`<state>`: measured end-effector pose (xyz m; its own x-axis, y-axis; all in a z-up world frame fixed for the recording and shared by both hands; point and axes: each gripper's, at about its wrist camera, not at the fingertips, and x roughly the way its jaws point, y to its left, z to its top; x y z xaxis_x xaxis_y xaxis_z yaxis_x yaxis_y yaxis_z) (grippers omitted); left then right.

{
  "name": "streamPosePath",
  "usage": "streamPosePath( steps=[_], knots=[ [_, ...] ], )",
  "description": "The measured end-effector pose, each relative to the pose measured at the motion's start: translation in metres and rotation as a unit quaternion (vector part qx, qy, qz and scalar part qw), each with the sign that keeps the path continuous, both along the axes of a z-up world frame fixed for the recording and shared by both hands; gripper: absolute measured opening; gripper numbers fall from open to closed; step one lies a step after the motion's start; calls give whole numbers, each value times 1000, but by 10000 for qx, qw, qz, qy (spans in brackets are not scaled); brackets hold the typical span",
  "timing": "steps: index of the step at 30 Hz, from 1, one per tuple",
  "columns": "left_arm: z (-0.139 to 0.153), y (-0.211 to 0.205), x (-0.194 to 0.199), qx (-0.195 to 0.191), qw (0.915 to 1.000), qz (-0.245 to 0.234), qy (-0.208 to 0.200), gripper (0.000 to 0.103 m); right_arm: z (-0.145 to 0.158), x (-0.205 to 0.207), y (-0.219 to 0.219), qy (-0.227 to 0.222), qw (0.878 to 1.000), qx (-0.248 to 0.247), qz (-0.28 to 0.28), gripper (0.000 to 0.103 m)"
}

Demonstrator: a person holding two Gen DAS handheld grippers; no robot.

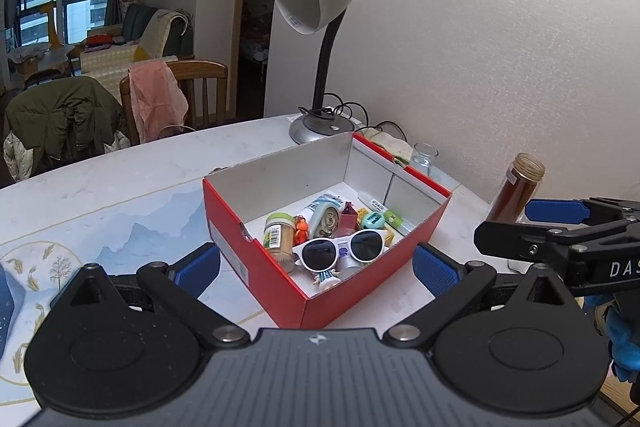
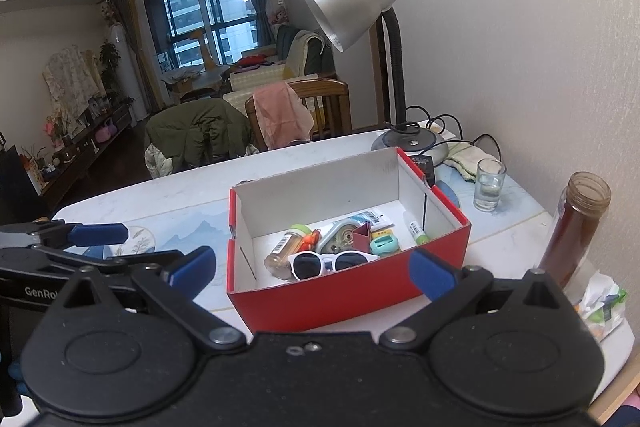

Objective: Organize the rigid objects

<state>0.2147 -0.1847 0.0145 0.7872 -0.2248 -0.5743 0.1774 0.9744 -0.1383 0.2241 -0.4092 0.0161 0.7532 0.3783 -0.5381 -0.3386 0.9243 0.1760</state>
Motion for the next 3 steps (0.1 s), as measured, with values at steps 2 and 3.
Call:
streamPosePath(
  steps=[2, 3],
  knots=[
    [-1, 4, 0, -16, 10000, 39, 15, 103, 0, 0, 2, -2, 10000, -23, -5, 103],
    [-2, 7, 1, -35, 10000, 38, 31, 103, 0, 0, 2, 5, 10000, -19, 2, 103]
  ],
)
